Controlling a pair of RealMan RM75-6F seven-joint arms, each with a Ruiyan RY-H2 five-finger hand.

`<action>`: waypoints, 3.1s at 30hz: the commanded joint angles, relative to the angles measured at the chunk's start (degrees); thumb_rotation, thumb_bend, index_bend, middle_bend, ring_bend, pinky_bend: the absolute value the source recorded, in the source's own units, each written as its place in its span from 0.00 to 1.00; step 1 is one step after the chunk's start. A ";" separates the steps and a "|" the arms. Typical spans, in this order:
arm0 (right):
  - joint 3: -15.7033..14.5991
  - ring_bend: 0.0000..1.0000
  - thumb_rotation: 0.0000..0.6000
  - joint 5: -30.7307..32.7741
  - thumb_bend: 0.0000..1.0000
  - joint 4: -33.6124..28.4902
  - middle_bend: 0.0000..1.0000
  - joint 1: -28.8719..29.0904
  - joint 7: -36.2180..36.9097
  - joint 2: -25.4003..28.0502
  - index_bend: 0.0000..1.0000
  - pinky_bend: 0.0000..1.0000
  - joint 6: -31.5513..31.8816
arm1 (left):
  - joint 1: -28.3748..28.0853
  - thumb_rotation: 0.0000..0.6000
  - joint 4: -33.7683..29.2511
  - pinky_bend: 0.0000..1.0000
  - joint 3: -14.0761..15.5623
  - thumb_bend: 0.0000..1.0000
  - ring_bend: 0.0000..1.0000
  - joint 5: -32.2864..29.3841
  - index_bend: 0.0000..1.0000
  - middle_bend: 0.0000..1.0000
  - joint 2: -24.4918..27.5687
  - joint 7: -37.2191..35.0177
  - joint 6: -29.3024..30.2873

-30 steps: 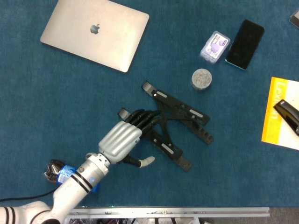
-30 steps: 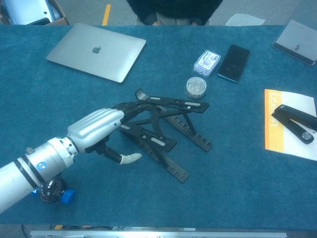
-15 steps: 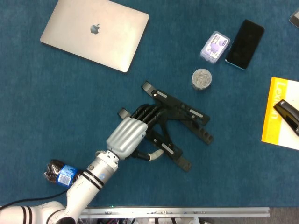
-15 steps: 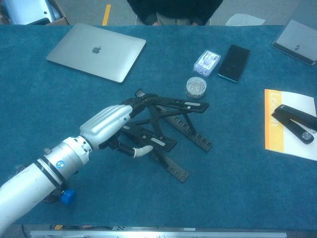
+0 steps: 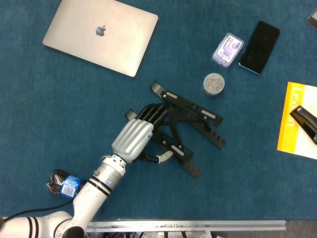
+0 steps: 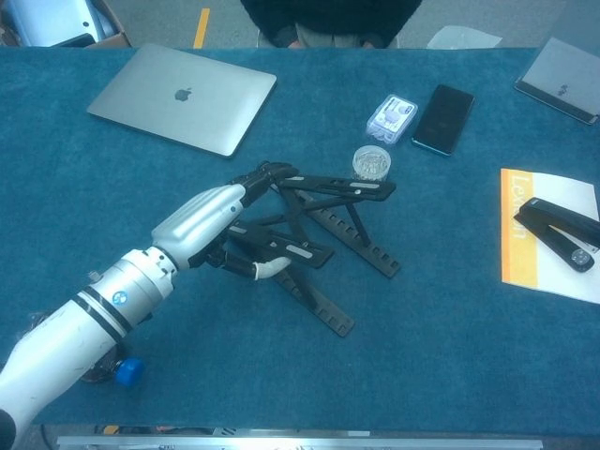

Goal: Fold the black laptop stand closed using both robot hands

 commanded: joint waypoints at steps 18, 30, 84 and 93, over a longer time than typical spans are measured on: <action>0.02 0.09 1.00 -0.11 0.06 -0.42 0.25 0.66 -1.51 -1.07 0.13 0.16 -0.06 | -1.65 0.81 -1.42 0.00 -6.78 0.26 0.00 -5.65 0.00 0.00 4.23 -5.69 -0.33; 0.13 0.09 1.00 -0.22 0.06 -1.03 0.25 1.03 -2.68 -1.89 0.13 0.16 0.20 | -4.11 0.81 0.31 0.00 -10.67 0.26 0.00 -9.33 0.00 0.00 7.86 -5.53 -1.76; -0.80 0.09 1.00 -0.66 0.06 -3.78 0.25 0.10 -5.12 -1.47 0.13 0.16 1.10 | -11.07 1.00 17.59 0.00 -5.79 0.26 0.00 -2.40 0.00 0.00 8.14 -12.34 -5.15; -1.30 0.09 1.00 -0.92 0.05 -2.73 0.25 0.86 -4.69 -2.73 0.13 0.16 -0.47 | -10.95 1.00 17.60 0.00 -5.71 0.26 0.00 -2.39 0.00 0.00 8.49 -13.32 -4.73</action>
